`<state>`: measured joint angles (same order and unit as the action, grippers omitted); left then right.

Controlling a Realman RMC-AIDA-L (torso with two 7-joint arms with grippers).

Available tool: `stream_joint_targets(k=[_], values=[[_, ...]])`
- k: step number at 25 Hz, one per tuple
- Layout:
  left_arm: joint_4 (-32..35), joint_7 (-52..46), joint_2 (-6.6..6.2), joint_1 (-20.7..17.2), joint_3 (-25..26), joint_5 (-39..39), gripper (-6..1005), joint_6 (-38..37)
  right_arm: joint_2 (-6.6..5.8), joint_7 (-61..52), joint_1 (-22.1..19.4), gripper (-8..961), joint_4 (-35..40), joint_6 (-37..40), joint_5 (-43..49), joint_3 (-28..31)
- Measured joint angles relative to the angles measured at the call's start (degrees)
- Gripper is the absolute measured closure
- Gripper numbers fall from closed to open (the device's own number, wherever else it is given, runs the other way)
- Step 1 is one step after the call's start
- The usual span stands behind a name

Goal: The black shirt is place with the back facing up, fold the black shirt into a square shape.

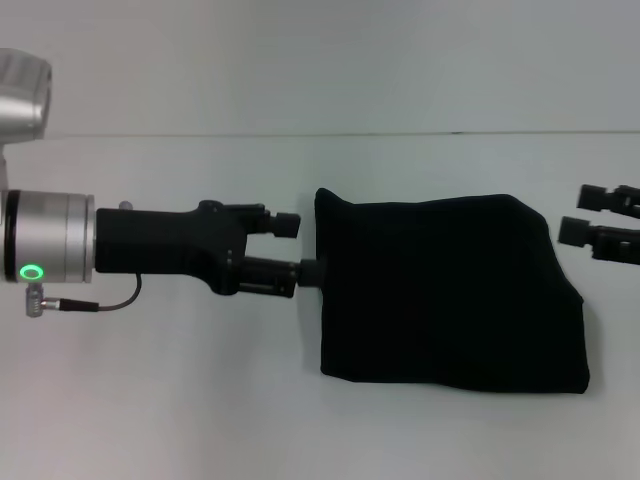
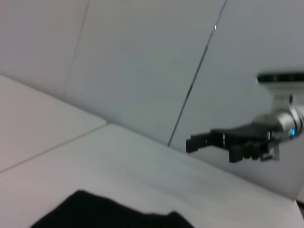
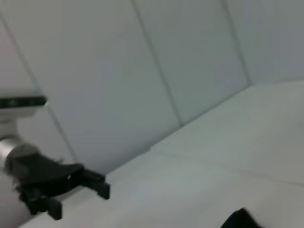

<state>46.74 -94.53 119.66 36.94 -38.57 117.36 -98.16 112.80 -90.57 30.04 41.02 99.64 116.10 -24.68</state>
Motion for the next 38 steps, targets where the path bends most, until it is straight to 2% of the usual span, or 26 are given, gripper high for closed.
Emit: stream_joint_targets(k=[5, 10, 15, 21, 38], values=[[0.5, -0.5, 0.29, 0.0, -1.6, 4.1, 139, -0.4, 0.37, -6.4, 0.6, 49, 6.5, -0.2, 0.6, -6.0], [0.4, -1.3, 0.37, 1.7, -2.9, 5.5, 140, 1.0, -0.10, -14.8, 1.7, 48, 11.5, -2.5, 7.2, -6.9], [0.5, -4.5, 0.40, 3.8, -9.4, 5.8, 140, 6.7, -0.26, -20.5, 4.4, 50, 13.5, -3.6, 14.7, -7.0], [1.6, -8.5, 0.61, 5.3, -16.2, 7.6, 139, 12.3, 0.10, -21.9, 5.4, 51, 14.0, -3.7, 16.4, -7.7], [2.1, -8.8, 0.67, 5.7, -16.7, 8.3, 139, 14.5, 0.65, -22.9, 6.7, 50, 13.4, -7.0, 18.8, -9.3]])
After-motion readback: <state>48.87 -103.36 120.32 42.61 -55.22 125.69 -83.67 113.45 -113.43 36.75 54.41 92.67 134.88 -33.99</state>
